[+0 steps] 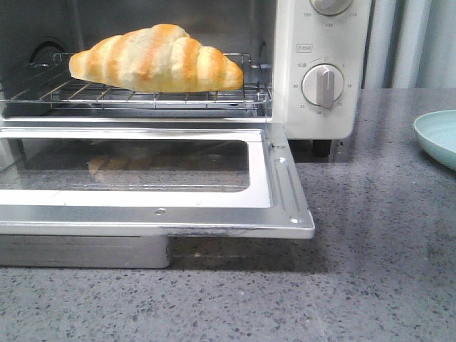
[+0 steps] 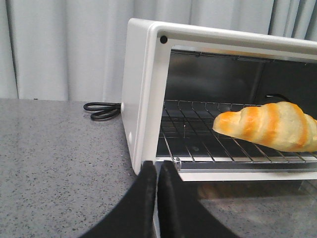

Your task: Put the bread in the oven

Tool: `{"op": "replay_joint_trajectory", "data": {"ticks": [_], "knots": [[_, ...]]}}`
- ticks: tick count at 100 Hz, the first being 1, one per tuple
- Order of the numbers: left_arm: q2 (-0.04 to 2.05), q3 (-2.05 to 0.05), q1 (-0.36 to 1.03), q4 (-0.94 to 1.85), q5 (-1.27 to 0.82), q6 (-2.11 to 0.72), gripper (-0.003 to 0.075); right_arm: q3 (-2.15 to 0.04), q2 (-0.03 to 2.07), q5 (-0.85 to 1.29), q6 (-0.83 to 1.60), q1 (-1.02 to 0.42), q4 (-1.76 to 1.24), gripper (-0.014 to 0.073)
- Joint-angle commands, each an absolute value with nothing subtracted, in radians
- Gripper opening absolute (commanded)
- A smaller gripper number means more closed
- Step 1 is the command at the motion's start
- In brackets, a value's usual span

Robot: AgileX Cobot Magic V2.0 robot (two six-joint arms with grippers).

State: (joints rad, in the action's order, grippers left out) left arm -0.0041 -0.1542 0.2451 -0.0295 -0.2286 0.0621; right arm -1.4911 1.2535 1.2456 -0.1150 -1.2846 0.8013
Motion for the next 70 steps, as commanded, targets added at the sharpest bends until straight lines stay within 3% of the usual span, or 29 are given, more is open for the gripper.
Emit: {"op": "replay_joint_trajectory", "data": {"ticks": [1,70], "knots": [[-0.022,-0.177,0.240,-0.008,-0.148,0.066,-0.0021,-1.455,1.186,1.255,-0.123,-1.287,0.864,-0.0071],[-0.022,-0.177,0.240,-0.008,-0.148,0.066,-0.0021,-1.346,1.120,1.257,-0.134,-1.287,0.862,-0.0071]]}}
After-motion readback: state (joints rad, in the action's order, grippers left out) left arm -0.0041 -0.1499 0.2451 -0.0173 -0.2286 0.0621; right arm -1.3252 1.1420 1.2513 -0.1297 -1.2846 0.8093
